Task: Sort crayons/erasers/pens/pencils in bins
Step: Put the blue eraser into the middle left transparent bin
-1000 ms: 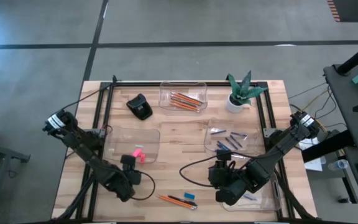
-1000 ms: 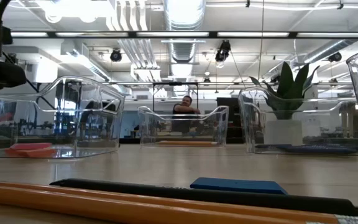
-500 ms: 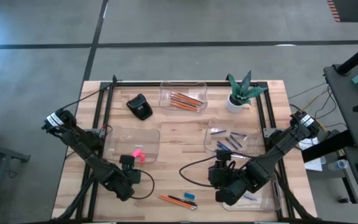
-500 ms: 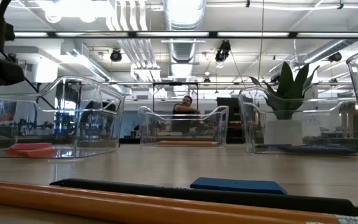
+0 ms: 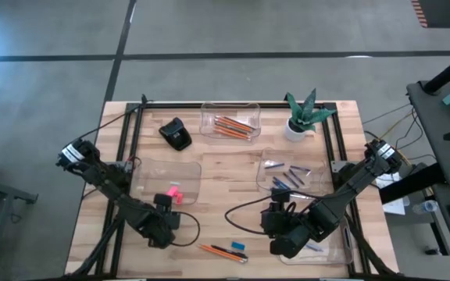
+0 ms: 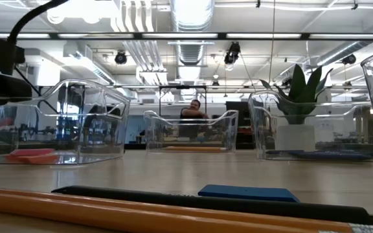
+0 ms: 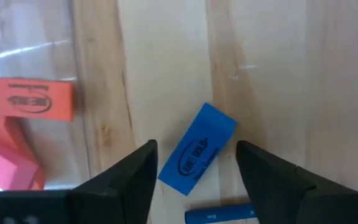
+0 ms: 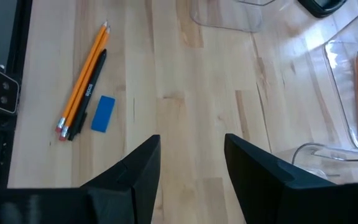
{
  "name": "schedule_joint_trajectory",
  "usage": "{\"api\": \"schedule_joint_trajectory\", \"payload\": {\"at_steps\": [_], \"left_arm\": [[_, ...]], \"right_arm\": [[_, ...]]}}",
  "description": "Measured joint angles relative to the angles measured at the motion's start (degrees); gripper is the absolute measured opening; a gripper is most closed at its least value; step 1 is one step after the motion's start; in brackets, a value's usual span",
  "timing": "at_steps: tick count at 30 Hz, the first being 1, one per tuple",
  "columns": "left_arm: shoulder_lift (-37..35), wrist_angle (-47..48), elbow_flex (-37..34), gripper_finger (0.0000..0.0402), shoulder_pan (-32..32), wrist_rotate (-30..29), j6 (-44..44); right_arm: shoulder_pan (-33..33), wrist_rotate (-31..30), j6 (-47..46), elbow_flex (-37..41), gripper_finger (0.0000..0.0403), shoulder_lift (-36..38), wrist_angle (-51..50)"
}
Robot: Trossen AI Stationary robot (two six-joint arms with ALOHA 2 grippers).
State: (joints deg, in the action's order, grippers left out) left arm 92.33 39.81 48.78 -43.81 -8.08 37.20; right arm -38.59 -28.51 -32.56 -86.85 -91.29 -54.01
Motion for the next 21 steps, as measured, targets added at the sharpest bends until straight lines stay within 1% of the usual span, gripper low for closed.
{"api": "schedule_joint_trajectory", "payload": {"at_steps": [3,6,10,12,15,21], "left_arm": [[0.0,-0.3,0.1,0.0171,0.6,1.0,-2.2],[0.0,-0.5,0.1,0.0126,1.2,1.9,-4.4],[0.0,-0.7,0.0,0.0071,1.9,3.3,-4.7],[-0.3,-0.4,0.2,0.0052,2.0,3.5,-4.4],[-1.6,0.2,0.4,0.0039,1.9,3.8,-2.7],[-5.7,0.8,1.1,0.0035,1.8,4.3,-0.1]], "right_arm": [[0.0,0.0,0.0,0.0,0.0171,0.0,0.3],[0.0,0.0,0.0,0.0,0.0171,0.0,0.4],[0.0,0.0,0.0,0.0,0.0171,0.0,0.6],[0.0,0.0,0.0,0.0,0.0171,0.0,0.6],[0.0,0.0,0.0,0.0,0.0171,0.0,0.6],[0.0,0.0,0.0,0.0,0.0171,0.0,0.8]]}}
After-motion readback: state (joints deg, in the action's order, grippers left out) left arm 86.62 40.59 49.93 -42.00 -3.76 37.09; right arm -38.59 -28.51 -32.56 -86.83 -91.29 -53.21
